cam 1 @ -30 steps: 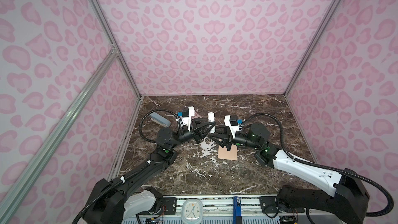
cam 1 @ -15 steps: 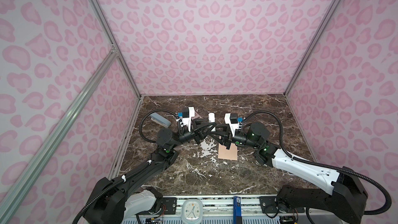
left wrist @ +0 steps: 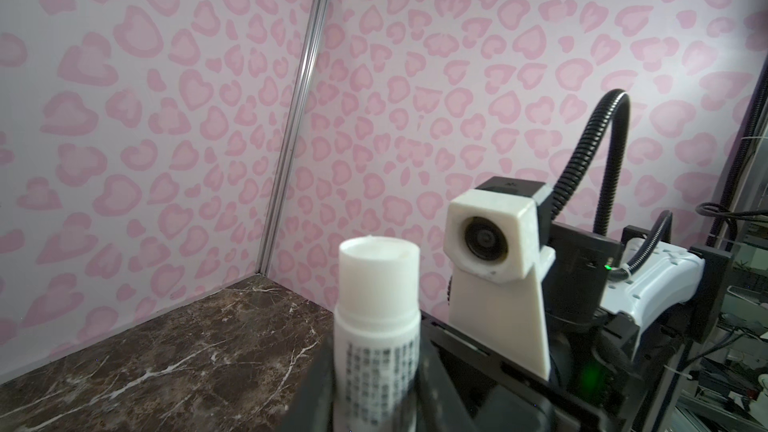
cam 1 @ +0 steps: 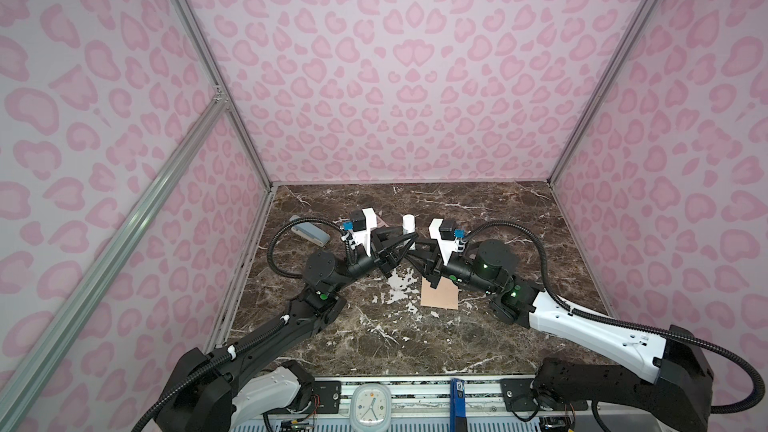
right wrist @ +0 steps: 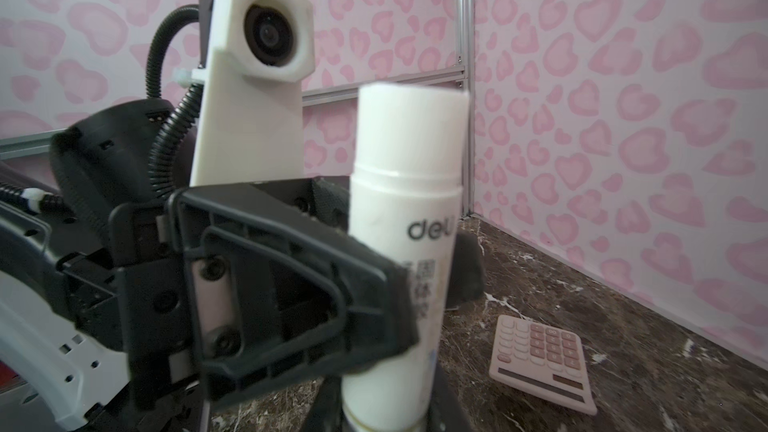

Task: Place the letter into the envelope and seal it

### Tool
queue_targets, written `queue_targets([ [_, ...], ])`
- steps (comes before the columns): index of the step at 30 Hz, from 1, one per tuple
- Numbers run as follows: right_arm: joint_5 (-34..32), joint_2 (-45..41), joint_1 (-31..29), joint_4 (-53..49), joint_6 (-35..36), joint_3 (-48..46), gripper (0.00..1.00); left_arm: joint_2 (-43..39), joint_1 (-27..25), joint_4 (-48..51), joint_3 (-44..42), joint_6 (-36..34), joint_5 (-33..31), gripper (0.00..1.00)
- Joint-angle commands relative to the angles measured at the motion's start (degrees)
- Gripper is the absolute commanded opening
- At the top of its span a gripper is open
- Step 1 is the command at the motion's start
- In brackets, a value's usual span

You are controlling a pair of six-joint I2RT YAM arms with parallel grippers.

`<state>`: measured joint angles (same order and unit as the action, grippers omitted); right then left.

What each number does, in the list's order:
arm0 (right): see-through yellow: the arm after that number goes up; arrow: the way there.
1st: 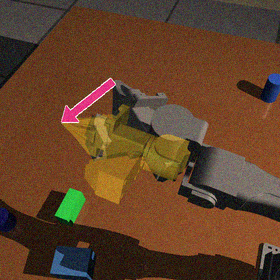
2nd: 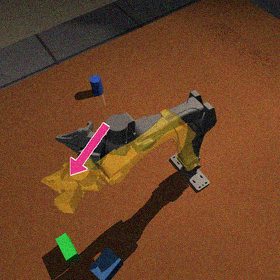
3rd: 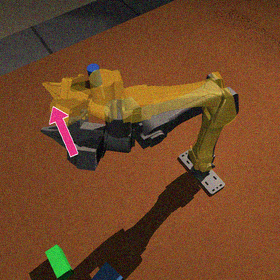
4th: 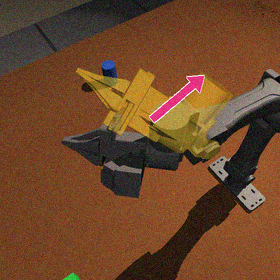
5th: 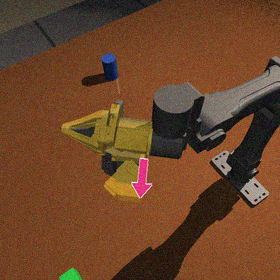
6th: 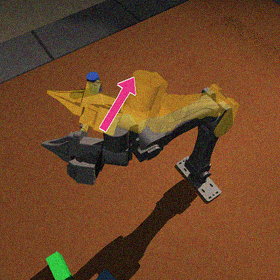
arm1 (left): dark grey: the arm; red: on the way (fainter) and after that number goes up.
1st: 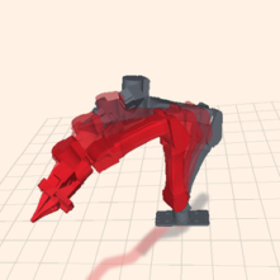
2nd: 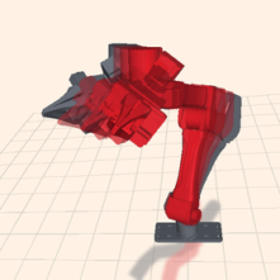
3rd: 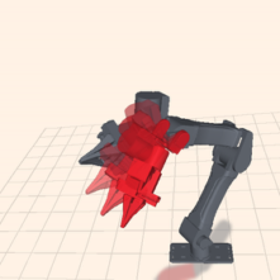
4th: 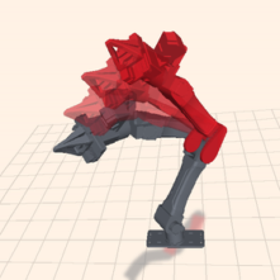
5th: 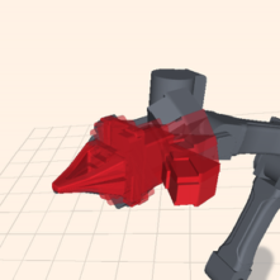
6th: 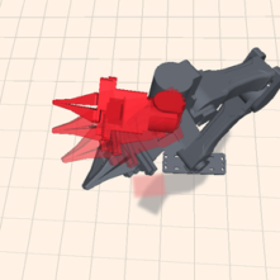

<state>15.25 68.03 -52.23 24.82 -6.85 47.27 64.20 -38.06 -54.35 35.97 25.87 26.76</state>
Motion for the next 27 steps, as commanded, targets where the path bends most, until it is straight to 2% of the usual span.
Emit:
queue_targets([
  [1, -12.73, -0.64, -3.31, -0.43, 5.75, 0.75, 0.15, -0.04, -0.93, 3.39, -0.58, -2.28, -4.7, 0.04],
  [8, -29.95, -0.2, -11.07, -0.87, 10.62, 2.13, 0.15, -0.72, -2.04, 3.99, -1.37, -3.94, -12.03, 0.04],
  [14, -37.77, 2.06, -16.6, -2.58, 15.25, 4.51, 0.17, -1.69, -2.28, 4.07, -2.36, -4.57, -15.92, 0.04],
  [18, -38.62, 2.83, -17.54, -3.75, 15.26, 4.36, 0.21, -2.46, -2.28, 4.07, -3.15, -4.65, -17.31, 0.04],
  [24, -39.44, 1.55, -17.56, -4.75, 15.66, 2.57, 0.4, -4.13, -2.28, 5.3, -3.47, -5.55, -19.59, 0.04],
  [27, -40.47, 0.07, -16.9, -6.57, 15.52, 1.18, 0.45, -5.4, -2.28, 6.14, -3.74, -6.02, -21.1, 0.04],
])
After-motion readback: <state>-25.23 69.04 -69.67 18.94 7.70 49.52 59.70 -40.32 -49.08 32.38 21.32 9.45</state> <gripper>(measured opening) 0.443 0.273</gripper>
